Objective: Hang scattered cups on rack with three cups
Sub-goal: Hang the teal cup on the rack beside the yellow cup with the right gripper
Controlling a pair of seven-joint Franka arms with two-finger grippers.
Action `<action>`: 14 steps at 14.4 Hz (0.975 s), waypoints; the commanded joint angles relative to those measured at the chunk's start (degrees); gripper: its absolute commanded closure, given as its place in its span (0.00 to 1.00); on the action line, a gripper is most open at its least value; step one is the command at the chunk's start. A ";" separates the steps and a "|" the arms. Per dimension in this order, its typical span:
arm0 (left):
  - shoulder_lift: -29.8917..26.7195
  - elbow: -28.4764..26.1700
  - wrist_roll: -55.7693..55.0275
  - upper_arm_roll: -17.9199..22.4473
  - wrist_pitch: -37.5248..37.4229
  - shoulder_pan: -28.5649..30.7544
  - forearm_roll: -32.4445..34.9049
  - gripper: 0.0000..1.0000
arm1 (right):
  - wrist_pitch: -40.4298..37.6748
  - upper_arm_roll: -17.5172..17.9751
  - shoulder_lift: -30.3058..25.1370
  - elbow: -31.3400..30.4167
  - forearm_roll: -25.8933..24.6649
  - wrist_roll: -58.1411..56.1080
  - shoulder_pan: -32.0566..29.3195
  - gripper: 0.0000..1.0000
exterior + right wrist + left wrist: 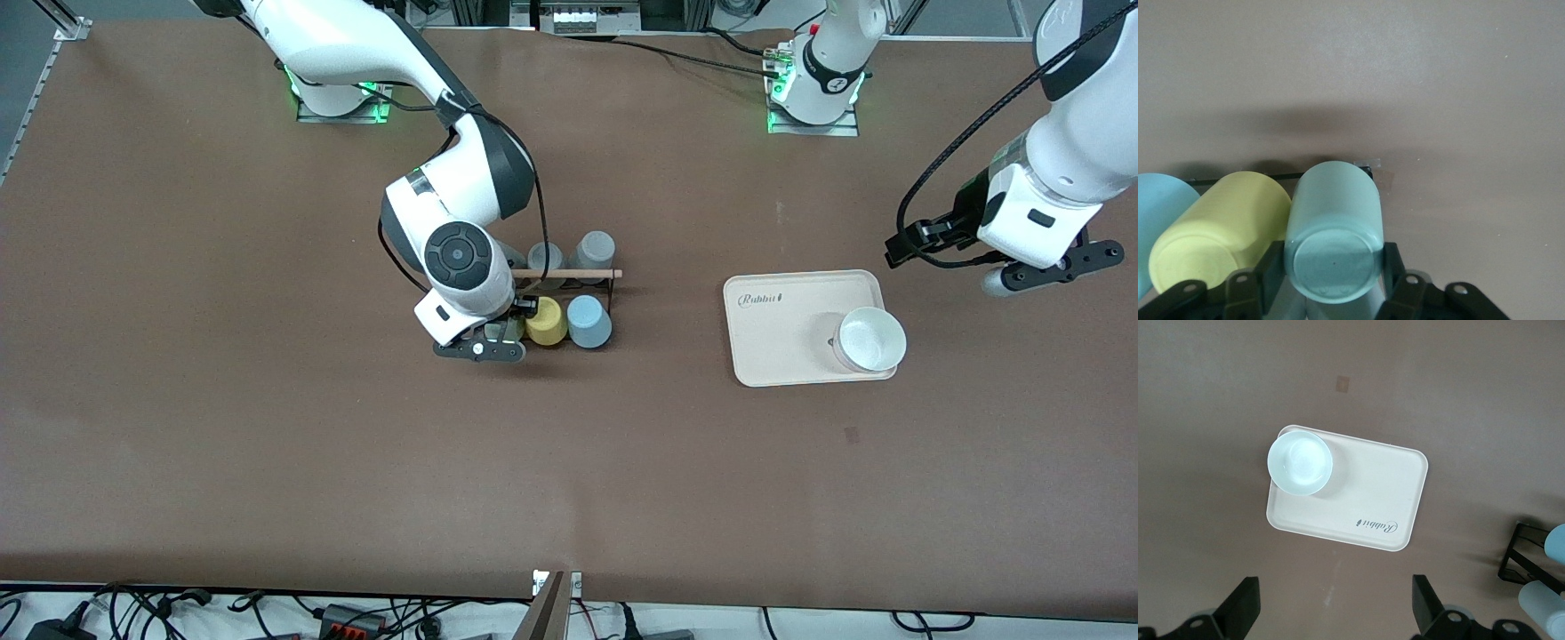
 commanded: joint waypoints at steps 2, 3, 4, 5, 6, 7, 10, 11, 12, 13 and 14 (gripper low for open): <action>-1.64 -1.30 2.01 1.97 0.53 -1.49 -1.28 0.00 | 0.07 -0.47 -0.62 0.01 0.40 -0.30 -0.03 0.00; -1.64 -1.12 1.83 1.96 0.62 -1.49 -1.28 0.00 | -0.19 -0.65 -1.49 0.10 0.48 -0.48 -0.21 0.00; -1.46 -0.69 1.92 1.96 0.70 -1.49 -1.20 0.00 | -0.63 -0.82 -2.46 0.11 0.48 -0.57 -0.29 0.00; -1.37 -0.51 2.09 1.96 0.71 -1.49 -1.20 0.00 | -1.77 -0.91 -3.51 0.19 0.31 -0.66 -0.38 0.00; -1.46 -0.68 2.09 1.88 0.53 -1.57 -1.20 0.00 | -2.56 -0.91 -4.65 0.28 0.13 -0.92 -0.64 0.00; -1.46 -0.68 2.09 1.79 0.44 -1.57 -1.20 0.00 | -2.66 -1.00 -6.14 0.46 -0.04 -1.18 -0.65 0.00; -1.28 -0.51 2.18 1.79 0.53 -1.40 -1.28 0.00 | -2.66 -2.31 -9.14 0.72 -0.31 -1.80 -2.48 0.00; -1.28 -0.59 2.18 1.79 0.53 -1.40 -1.28 0.00 | -2.74 -3.62 -9.67 0.81 -0.48 -4.58 -3.71 0.00; -1.28 -0.51 2.18 1.79 0.53 -1.40 -1.28 0.00 | -2.83 -4.59 -11.24 1.07 -0.14 -8.70 -5.29 0.00; -1.28 -0.51 2.18 1.79 0.53 -1.40 -1.28 0.00 | -2.83 -4.69 -12.74 1.07 0.22 -11.61 -8.26 0.00; -1.28 -0.59 2.18 1.79 0.53 -1.40 -1.28 0.00 | -3.18 -4.60 -13.71 0.99 0.22 -12.25 -10.12 0.00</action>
